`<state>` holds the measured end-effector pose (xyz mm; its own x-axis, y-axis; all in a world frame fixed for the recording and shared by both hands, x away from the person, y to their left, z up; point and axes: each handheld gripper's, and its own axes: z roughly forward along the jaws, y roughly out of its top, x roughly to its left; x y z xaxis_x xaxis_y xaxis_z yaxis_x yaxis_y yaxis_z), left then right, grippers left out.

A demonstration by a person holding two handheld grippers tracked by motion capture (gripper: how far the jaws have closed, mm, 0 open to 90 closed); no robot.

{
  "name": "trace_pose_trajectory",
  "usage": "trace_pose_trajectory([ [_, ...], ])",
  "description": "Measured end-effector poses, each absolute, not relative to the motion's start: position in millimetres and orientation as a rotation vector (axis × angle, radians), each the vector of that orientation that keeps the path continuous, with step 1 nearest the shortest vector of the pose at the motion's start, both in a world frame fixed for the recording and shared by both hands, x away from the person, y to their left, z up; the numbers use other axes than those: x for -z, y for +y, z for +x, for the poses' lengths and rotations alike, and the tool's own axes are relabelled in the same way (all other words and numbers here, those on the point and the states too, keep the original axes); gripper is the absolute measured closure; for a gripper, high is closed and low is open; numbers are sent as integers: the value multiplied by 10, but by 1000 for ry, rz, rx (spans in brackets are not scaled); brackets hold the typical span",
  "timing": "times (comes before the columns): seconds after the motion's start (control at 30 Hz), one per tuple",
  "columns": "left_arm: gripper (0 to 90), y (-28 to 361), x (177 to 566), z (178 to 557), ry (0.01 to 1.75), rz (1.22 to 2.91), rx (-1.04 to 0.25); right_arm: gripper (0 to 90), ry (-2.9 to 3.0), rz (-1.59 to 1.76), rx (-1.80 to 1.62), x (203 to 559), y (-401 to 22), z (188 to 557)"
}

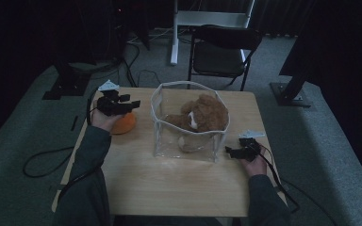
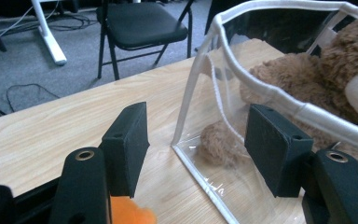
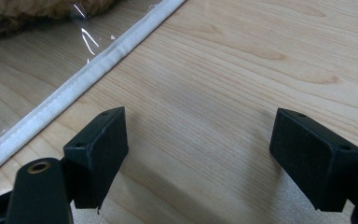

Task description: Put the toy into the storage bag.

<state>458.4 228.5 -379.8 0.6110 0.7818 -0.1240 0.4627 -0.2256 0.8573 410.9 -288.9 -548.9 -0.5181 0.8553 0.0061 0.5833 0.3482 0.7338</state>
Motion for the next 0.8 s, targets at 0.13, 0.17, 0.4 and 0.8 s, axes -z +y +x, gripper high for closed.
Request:
trace_pose_trajectory([
  [0.13,401,2316,3828,4589,1013,1858,-416,184,2237,1265,-982,5489,-2889,4109],
  [0.17,401,2326,3835,4590,1016,1857,-417,184,2237,1265,-982,5489,-2889,4109],
  [0.4,401,2353,3911,4590,1040,1866,-410,184,2237,1265,-982,5489,-2889,4109],
  [0.8,402,2472,4030,4590,1094,1856,-419,184,2237,1265,-982,5489,-2888,4108],
])
